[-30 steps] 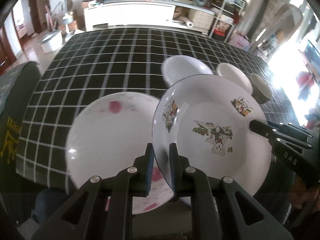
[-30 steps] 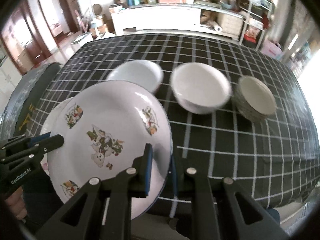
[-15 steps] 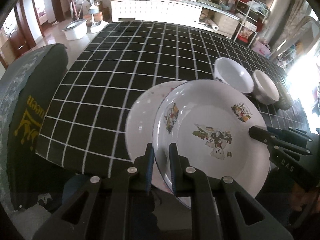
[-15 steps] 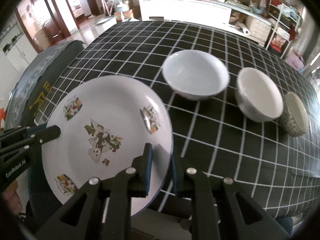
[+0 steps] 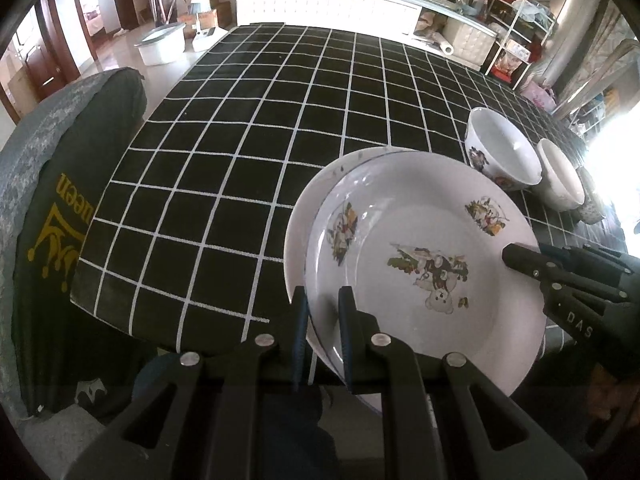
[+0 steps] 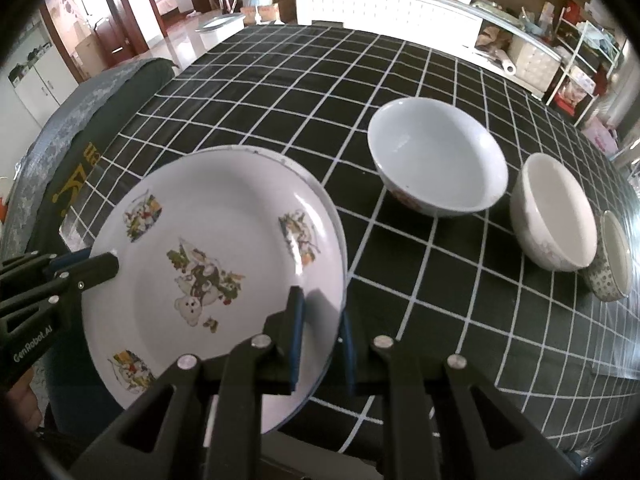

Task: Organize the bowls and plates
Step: 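Lower the cartoon-print plate onto the pink-petal plate and open both tools, then move both tools toward the white bowls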

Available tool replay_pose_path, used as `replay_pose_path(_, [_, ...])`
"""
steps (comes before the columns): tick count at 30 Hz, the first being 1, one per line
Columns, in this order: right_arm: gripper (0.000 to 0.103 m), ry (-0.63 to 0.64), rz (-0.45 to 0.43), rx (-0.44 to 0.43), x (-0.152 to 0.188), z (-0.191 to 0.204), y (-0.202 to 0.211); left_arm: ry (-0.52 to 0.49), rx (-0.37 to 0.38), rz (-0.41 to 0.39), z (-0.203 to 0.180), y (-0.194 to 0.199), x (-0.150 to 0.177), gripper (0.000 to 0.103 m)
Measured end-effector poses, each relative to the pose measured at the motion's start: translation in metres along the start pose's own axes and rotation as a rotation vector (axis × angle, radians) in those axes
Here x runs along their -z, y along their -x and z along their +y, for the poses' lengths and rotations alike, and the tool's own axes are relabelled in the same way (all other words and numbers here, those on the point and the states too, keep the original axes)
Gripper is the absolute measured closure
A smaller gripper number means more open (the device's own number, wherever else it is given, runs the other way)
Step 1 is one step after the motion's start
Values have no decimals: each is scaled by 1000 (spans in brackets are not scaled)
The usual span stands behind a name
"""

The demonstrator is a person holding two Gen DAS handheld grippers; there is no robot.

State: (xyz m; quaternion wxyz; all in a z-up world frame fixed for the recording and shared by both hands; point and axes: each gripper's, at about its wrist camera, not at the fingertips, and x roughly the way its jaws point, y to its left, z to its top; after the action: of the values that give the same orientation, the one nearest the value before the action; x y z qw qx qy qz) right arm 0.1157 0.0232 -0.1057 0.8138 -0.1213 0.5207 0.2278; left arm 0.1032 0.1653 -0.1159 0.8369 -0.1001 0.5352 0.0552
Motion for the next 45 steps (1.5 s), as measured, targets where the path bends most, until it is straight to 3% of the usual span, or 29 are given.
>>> replay_pose_path(14, [82, -14, 27, -13, -3, -5, -15, 21, 1, 4, 4, -11, -13, 91])
replay_pose_path(29, [82, -52, 12, -52, 9, -12, -3, 40, -31, -21, 8, -1, -3, 91])
replay_pose_path(39, [82, -119, -32, -30, 26, -14, 22, 65, -26, -62, 15, 18, 7, 91])
replay_pose_path(45, [82, -210, -91, 7, 38, -28, 40, 3, -38, -73, 0, 30, 4, 91])
